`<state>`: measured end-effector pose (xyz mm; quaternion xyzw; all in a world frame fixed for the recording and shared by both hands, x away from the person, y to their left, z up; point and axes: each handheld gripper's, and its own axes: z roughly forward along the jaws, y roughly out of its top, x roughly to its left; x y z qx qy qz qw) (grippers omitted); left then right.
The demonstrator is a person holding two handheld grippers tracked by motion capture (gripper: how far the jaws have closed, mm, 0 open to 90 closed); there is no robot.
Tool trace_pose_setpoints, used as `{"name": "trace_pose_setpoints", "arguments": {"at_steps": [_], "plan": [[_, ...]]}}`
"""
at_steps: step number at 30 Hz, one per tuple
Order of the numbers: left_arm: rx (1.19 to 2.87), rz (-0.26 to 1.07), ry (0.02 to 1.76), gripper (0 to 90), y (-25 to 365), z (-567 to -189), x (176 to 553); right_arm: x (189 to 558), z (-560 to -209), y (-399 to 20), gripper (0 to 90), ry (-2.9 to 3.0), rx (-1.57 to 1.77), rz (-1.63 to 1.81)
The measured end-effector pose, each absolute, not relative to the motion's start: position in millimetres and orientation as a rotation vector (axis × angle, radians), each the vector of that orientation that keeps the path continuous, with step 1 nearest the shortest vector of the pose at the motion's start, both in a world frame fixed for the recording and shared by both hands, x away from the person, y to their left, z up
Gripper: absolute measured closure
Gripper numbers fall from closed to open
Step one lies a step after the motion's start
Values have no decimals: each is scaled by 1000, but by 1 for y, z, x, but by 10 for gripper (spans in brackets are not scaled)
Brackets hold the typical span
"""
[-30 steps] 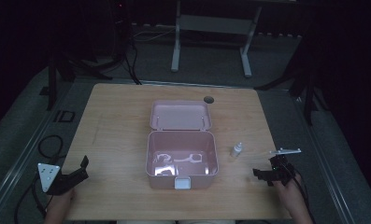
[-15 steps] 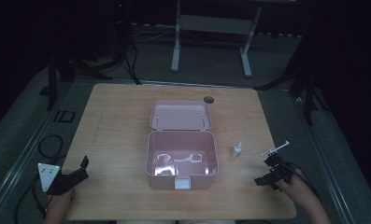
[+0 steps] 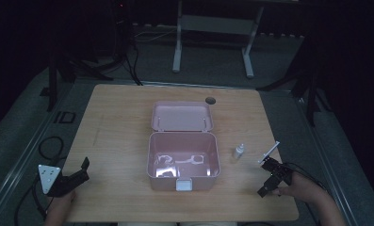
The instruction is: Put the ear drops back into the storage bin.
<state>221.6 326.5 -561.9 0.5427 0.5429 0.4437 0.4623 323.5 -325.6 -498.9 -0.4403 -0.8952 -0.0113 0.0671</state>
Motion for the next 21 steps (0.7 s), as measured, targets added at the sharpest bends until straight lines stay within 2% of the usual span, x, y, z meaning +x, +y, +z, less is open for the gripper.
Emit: {"name": "trace_pose_setpoints", "arguments": {"at_steps": [13, 21], "plan": [[1339, 1092, 1333, 3, 326, -562, 222, 363, -497, -322, 148, -2693, -1460, -83], [1339, 1093, 1331, 3, 326, -562, 222, 391, -495, -305, 174, -2691, -1456, -67]]}}
